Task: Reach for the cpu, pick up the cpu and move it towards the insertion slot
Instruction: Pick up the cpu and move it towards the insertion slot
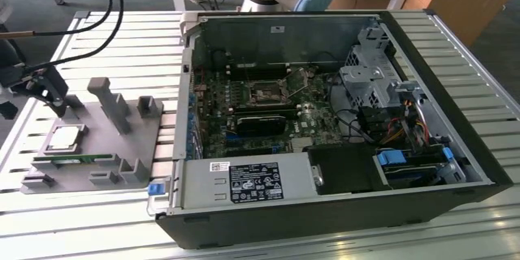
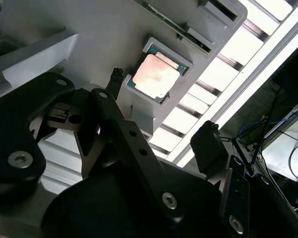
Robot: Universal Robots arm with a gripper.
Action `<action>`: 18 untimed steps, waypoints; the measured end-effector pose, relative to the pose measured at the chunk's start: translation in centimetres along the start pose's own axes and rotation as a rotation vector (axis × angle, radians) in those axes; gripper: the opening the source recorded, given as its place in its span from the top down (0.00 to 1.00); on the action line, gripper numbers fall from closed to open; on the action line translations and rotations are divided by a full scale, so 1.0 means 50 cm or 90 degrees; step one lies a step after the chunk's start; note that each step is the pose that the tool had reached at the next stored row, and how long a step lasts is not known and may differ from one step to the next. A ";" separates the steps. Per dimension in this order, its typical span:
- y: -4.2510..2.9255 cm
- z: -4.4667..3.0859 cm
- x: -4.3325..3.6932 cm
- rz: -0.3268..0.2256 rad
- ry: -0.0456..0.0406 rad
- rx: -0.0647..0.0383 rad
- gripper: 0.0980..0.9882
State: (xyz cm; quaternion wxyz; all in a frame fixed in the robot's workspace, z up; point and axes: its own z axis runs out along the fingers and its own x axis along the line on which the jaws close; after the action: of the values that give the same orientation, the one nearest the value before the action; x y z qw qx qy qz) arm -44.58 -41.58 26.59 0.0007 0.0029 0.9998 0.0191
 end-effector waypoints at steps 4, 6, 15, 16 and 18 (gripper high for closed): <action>-0.002 0.014 0.000 0.000 0.0000 0.000 0.19; -0.004 0.022 0.000 0.000 0.0000 0.000 0.19; -0.007 0.054 0.000 0.000 0.0000 0.000 0.19; -0.007 0.058 0.000 0.000 0.0000 0.000 0.19; -0.007 0.065 0.000 0.000 0.0000 0.000 0.19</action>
State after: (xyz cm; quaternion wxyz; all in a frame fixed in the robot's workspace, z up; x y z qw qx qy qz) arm -44.58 -41.82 23.32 0.0007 0.0029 0.9998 0.0191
